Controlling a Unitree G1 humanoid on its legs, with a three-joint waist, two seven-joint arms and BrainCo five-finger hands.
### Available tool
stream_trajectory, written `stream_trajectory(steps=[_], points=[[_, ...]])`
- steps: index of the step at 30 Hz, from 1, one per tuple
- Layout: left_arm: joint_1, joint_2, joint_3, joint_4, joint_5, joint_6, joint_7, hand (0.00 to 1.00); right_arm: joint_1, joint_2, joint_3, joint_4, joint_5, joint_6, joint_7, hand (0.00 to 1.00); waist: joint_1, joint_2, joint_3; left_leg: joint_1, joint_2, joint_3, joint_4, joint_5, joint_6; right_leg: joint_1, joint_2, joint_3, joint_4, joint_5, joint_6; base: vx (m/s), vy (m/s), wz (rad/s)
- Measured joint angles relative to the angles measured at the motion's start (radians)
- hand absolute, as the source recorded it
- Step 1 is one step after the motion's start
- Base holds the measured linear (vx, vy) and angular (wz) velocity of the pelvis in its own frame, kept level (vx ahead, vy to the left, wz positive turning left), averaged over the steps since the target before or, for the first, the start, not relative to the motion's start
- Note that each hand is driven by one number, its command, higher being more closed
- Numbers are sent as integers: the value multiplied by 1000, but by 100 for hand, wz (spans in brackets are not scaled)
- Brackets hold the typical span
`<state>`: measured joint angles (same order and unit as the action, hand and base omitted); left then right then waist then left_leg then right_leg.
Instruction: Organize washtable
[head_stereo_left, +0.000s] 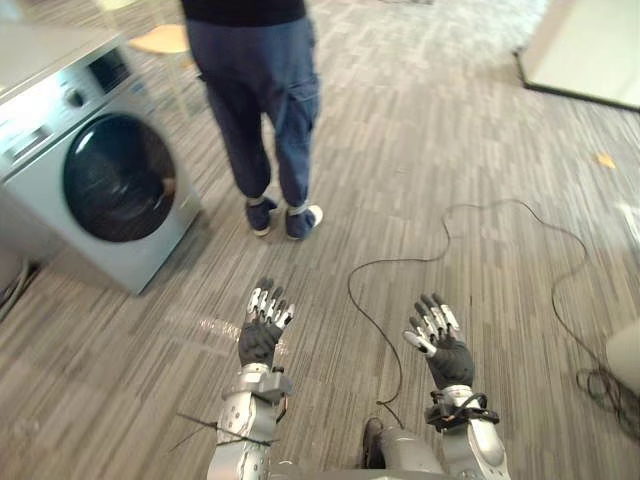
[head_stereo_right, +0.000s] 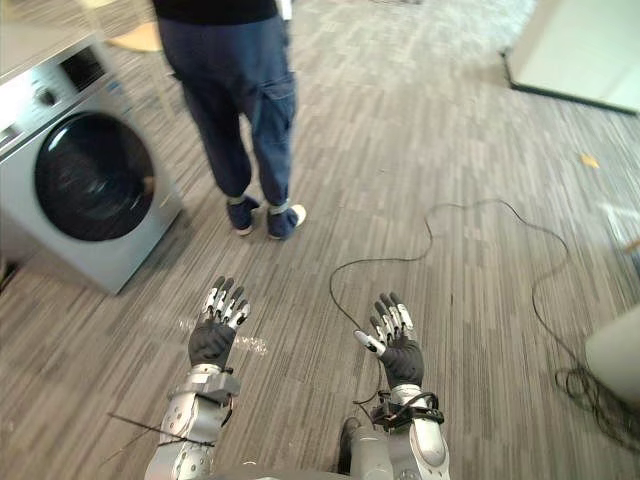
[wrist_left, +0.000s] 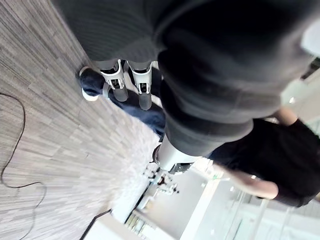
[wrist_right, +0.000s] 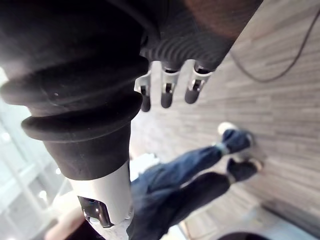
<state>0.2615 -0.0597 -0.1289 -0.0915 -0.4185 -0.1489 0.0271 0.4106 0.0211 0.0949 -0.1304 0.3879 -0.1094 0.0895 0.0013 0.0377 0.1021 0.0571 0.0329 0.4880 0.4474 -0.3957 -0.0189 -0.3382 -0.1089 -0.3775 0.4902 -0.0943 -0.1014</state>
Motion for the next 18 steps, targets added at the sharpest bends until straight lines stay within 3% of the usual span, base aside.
stream_trajectory(steps=[1, 2, 3, 4, 5, 6, 7, 11, 12, 13, 16, 17, 18], points=[[-33, 7, 32, 14, 0, 8, 1, 0, -33, -11, 1, 41, -12, 3, -1, 0, -11, 3, 12, -63, 19, 0, 105, -19, -10, 7, -16, -19, -36, 9, -19, 55, 87, -118], [-49, 9, 44, 21, 0, 8, 1, 0, -43, -11, -3, 53, -17, 3, -2, 0, -13, -1, 14, -82, 23, -5, 131, -28, -11, 9, -13, -6, -56, 12, -14, -4, 80, -89], [-116, 32, 56, 47, 0, 9, 2, 0, -99, -2, -30, 127, -33, 3, -6, 0, -14, -20, 35, -123, 46, -33, 91, -53, 25, 18, -2, 32, -122, 51, 12, -31, 43, -81], [-150, 45, 61, 52, 0, 10, 3, 0, -140, 10, -44, 180, -46, 7, -7, 0, -23, -27, 51, -70, 72, 29, -70, 32, 20, 22, 4, 15, -121, 60, 12, -12, 23, -88], [-152, 42, 64, 59, 0, 13, 5, 0, -141, 5, -44, 185, -47, 9, -7, 0, -25, -38, 54, -38, 51, 57, -117, 59, 22, 32, -7, -5, -124, 48, 29, 48, 17, -76], [-138, 26, 78, 61, 0, 13, 12, 0, -136, 1, -44, 176, -46, 7, -4, 0, -25, -34, 52, -6, 45, 86, -156, 65, 22, 54, -12, -26, -143, 39, 46, 74, 21, -106], [-98, 2, 102, 63, -2, 11, 35, 0, -111, -1, -35, 175, -38, 8, 4, 0, -22, -13, 45, 27, 58, 149, -173, 65, 21, 95, 31, -21, -224, 67, 66, 91, 16, -104], [-76, -3, 104, 79, -14, 10, 56, 0, -96, -27, -45, 175, 0, 9, 5, 0, -37, -8, 34, 25, 79, 177, -134, 65, 20, 121, 87, 30, -330, 131, 51, 122, 8, -65], [-77, -8, 116, 97, -23, 11, 61, 0, -91, -38, -45, 175, 7, 10, 6, 0, -40, -11, 34, 17, 95, 174, -58, 66, 19, 152, 93, 52, -369, 149, 42, 145, 72, -45], [-74, -6, 122, 105, -23, 13, 60, 0, -94, -40, -45, 173, 9, 10, 6, 0, -40, -18, 37, -3, 114, 161, 1, 60, 8, 171, 88, 63, -383, 152, 40, 112, 70, -50], [-56, 1, 119, 115, -25, 14, 58, 0, -97, -38, -78, 167, 60, 10, 4, 0, -20, -48, 35, -106, 104, -90, 23, 43, 14, 217, 46, 109, -427, 167, 66, 59, 116, -25], [-48, 0, 119, 115, -34, 14, 52, 0, -100, -39, -92, 167, 88, 8, 3, 0, -18, -42, 34, -143, 119, -166, -45, 69, -19, 222, 34, 107, -439, 176, 92, 11, 162, -6], [-34, -10, 122, 125, -42, 15, 40, 0, -99, -40, -94, 182, 107, 9, 3, 0, -11, -34, 32, -143, 131, -177, -109, 140, -42, 232, 29, 116, -452, 181, 124, 29, 188, -4]])
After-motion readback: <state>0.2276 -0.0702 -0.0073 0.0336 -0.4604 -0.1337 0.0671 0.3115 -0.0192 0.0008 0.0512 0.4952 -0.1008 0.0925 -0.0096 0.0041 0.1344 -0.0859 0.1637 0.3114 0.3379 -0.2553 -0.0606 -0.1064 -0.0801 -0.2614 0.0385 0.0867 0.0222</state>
